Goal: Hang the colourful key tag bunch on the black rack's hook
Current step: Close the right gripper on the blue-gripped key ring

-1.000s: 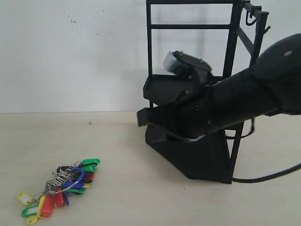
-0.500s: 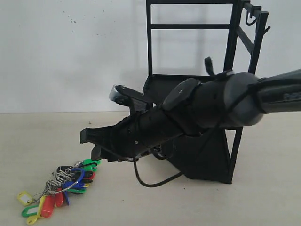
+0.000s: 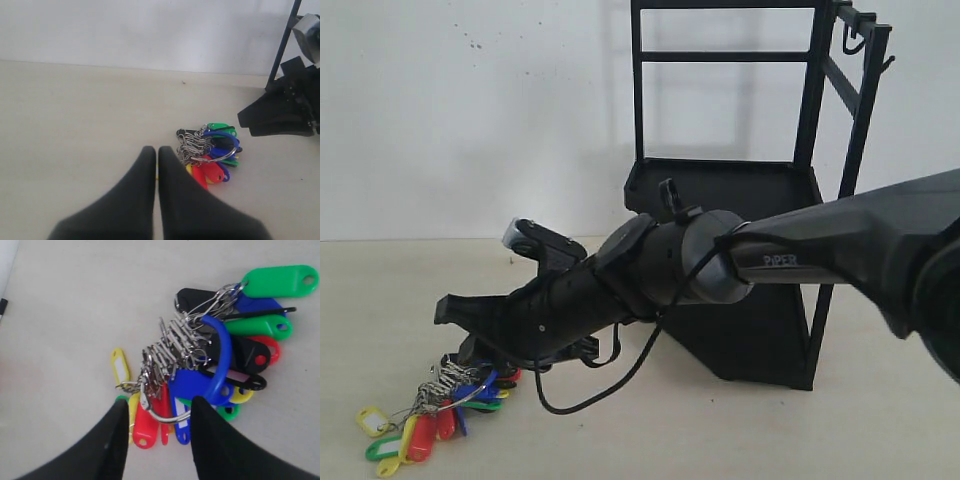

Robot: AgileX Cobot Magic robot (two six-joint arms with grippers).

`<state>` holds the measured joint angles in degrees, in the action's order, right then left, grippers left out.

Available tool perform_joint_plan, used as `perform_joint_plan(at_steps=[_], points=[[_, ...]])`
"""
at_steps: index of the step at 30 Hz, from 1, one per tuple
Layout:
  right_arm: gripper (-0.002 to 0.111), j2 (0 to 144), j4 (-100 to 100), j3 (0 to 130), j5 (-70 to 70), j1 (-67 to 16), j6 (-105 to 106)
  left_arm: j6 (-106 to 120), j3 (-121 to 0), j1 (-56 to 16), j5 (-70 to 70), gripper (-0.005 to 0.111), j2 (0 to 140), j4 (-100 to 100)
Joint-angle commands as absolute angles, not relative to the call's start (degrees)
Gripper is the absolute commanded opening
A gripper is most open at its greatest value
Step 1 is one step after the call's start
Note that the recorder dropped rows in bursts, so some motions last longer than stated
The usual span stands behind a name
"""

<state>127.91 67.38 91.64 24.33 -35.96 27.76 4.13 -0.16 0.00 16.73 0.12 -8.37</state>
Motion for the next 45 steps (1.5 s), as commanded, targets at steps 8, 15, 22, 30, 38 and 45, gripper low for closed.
perform_joint_plan(at_steps=[8,15,22,30,38,45], points=[[0.039,132.52,69.85,92.1,18.46,-36.56,26.6,4.33,0.0,-0.04,16.29,0.004,0.0,-8.09],[0.039,132.6,73.08,92.1,16.42,-36.67,26.7,4.33,0.0,-0.04,16.29,0.004,0.0,-8.09],[0.039,133.15,74.48,92.82,13.08,-38.73,27.58,4.33,0.0,-0.04,16.29,0.004,0.0,-8.09],[0.039,136.7,74.66,96.25,14.3,-39.35,26.2,4.33,0.0,-0.04,16.29,0.004,0.0,-8.09],[0.021,136.6,74.12,96.25,13.07,-39.31,26.47,4.33,0.0,-0.04,16.29,0.004,0.0,-8.09],[0.0,136.36,74.12,96.25,13.23,-39.31,27.74,4.33,0.0,-0.04,16.29,0.004,0.0,-8.09]])
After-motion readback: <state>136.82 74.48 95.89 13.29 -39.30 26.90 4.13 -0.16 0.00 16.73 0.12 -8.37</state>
